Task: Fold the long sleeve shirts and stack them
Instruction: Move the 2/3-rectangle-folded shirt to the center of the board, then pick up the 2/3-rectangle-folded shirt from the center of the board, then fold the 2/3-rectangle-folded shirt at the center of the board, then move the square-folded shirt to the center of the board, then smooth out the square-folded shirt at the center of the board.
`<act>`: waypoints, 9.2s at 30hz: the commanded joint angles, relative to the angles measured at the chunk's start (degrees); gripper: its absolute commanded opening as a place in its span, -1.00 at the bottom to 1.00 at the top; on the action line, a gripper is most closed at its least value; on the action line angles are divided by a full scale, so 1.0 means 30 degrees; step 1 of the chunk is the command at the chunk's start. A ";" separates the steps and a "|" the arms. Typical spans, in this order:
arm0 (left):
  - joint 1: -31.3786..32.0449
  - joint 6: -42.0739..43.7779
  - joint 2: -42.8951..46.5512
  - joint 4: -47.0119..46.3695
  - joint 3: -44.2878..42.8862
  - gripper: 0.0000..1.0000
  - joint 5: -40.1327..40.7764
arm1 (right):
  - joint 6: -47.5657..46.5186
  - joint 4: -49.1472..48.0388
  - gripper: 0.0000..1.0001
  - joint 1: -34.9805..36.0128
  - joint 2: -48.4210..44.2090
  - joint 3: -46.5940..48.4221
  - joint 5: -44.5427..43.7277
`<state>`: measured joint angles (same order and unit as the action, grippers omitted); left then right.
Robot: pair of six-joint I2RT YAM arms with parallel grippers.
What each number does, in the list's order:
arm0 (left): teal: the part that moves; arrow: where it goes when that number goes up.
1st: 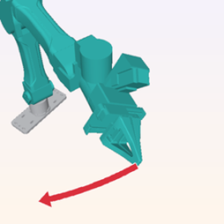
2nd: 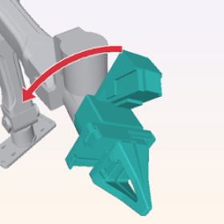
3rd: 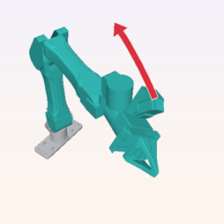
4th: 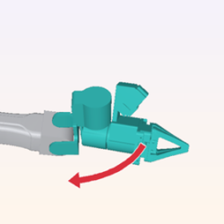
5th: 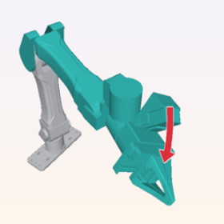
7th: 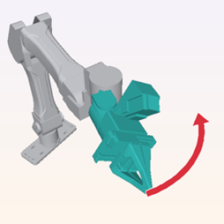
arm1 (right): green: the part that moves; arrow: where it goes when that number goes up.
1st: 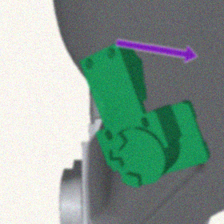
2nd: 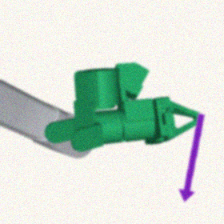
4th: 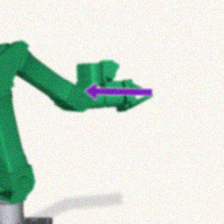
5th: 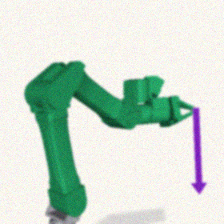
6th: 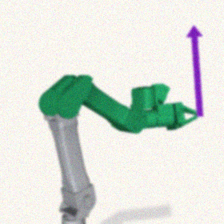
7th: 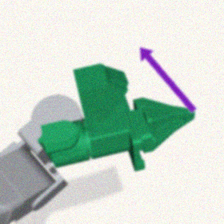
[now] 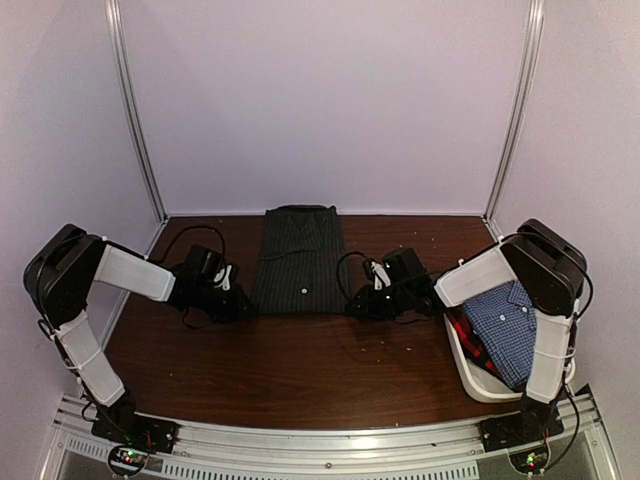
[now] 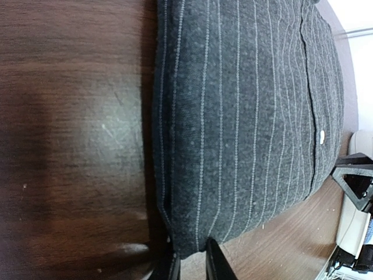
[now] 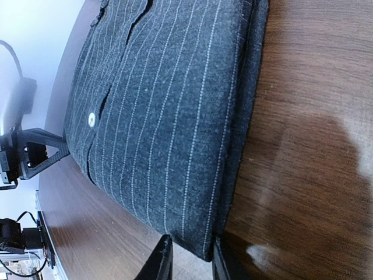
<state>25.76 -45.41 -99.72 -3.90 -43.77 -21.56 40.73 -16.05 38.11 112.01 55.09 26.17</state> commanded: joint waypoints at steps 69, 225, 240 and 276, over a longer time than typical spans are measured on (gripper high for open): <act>-0.1525 0.4311 -1.1071 0.8552 -1.9386 -1.00 0.0467 | -0.2946 0.9875 -1.00 -0.3782 0.8328 1.7445 -0.0916; 0.7498 -0.0124 -0.1026 0.4576 -0.4311 -0.73 0.3124 | -0.1202 0.5871 -0.23 0.3549 -0.6130 -0.3759 -0.4369; 0.7498 -0.0787 0.1451 0.5110 -0.1344 -0.72 0.3899 | -0.2201 0.8246 -0.20 0.3927 -0.6209 0.0267 -0.5353; 0.3515 0.1665 0.0578 0.5665 -0.4113 -0.39 0.2998 | -0.2799 0.6261 -0.34 -0.0424 -0.2222 0.0819 -0.3852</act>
<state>36.71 -42.85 -95.11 14.92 -52.38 -9.82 33.17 4.03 38.50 102.06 56.84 13.52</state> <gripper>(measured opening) 0.288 0.339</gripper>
